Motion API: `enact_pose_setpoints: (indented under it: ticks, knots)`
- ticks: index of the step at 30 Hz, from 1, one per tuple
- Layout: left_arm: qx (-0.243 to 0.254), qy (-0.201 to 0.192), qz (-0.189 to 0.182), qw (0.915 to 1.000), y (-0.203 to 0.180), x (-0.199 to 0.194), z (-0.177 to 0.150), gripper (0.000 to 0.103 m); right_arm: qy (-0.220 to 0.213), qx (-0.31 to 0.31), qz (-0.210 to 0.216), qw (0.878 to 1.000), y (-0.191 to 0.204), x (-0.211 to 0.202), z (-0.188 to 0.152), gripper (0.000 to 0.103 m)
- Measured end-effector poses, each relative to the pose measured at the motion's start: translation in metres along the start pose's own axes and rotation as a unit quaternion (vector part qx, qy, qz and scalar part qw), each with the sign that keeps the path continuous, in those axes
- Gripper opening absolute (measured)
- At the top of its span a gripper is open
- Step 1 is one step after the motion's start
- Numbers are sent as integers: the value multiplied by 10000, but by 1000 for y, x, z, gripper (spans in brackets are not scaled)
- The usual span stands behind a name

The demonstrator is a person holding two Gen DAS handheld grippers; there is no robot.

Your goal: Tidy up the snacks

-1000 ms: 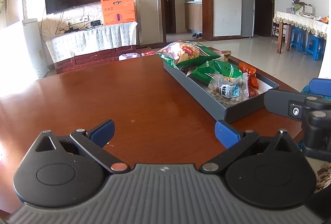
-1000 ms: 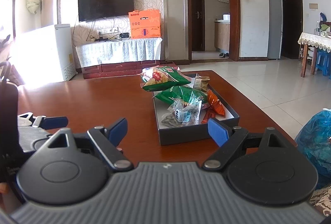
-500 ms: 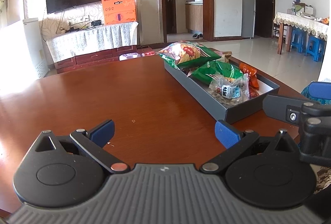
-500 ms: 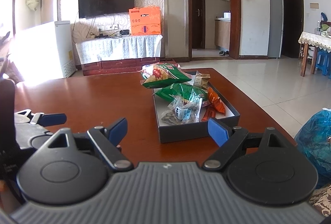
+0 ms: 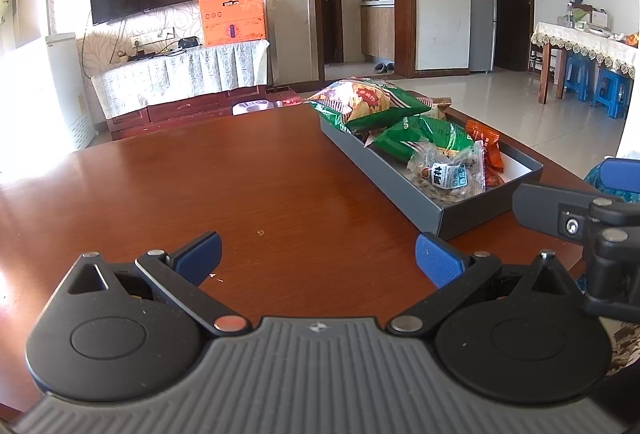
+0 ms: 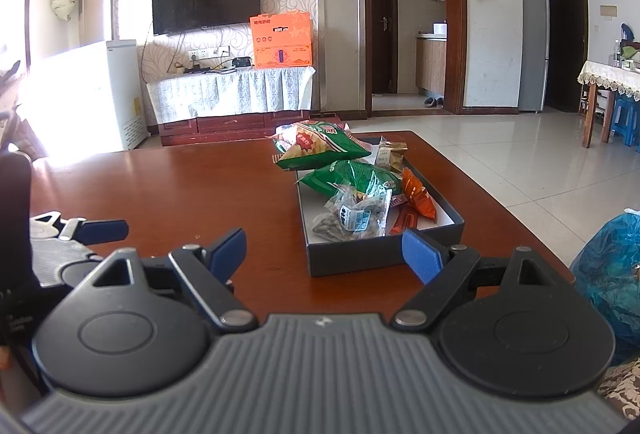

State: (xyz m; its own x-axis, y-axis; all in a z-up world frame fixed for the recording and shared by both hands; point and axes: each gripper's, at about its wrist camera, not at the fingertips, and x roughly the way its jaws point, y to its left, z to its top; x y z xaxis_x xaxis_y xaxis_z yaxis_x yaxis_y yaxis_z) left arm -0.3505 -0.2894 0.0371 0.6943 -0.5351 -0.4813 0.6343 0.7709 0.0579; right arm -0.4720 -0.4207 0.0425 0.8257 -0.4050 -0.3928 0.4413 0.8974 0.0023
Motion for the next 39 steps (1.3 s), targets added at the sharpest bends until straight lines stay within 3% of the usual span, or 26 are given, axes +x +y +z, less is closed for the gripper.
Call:
enact_pose_setpoints:
  ticks: [31, 39]
  knots:
    - [32, 17, -8, 10000, -1, 1, -2, 103, 14, -4, 2, 10000, 1, 0, 0, 87]
    - [71, -43, 215, 9997, 1, -4, -3, 103, 30, -53, 3, 10000, 3, 0, -2, 87]
